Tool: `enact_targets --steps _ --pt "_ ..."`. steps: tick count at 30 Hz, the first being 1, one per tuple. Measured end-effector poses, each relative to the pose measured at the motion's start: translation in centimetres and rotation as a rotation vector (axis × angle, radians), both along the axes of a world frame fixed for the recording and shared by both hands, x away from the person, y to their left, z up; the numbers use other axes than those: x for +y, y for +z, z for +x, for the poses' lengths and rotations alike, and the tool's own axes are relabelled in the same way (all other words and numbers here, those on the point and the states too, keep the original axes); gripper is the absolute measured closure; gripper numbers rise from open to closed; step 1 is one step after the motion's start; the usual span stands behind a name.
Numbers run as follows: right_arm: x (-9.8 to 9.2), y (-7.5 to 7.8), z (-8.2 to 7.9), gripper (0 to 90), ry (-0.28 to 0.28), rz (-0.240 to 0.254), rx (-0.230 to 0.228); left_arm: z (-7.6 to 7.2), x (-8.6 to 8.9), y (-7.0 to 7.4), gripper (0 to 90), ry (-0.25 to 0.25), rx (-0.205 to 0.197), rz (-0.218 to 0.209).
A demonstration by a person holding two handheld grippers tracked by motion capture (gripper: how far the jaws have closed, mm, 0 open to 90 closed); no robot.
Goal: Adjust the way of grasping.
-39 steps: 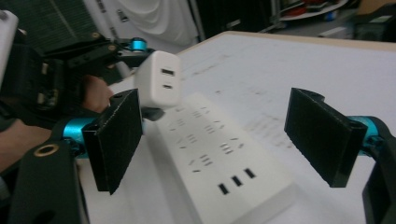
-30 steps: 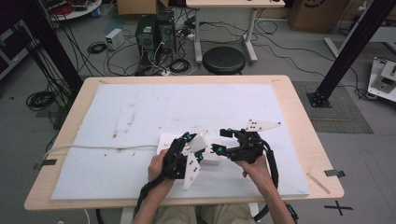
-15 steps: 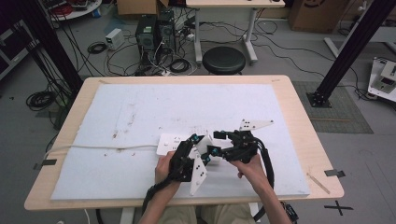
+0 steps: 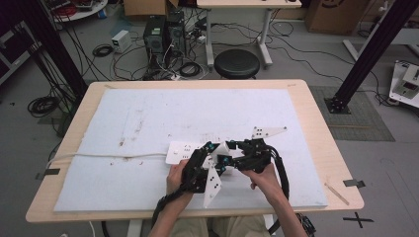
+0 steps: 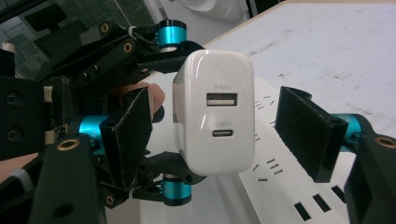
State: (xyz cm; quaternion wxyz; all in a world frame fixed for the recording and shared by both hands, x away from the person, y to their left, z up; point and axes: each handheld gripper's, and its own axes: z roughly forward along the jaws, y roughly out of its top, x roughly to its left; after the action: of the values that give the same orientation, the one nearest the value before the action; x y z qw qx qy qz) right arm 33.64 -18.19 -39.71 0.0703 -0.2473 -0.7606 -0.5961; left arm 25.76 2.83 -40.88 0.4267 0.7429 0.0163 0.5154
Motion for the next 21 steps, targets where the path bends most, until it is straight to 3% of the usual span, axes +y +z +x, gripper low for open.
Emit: enact_targets --steps 3,21 --pt "-0.01 0.00 -0.04 34.5 0.012 0.005 -0.001 -0.06 -0.04 -0.01 42.5 -0.010 -0.003 0.005" --pt "-0.03 -0.31 0.05 48.3 0.035 0.010 -0.010 -0.15 -0.27 -0.15 42.5 -0.034 0.004 0.011"
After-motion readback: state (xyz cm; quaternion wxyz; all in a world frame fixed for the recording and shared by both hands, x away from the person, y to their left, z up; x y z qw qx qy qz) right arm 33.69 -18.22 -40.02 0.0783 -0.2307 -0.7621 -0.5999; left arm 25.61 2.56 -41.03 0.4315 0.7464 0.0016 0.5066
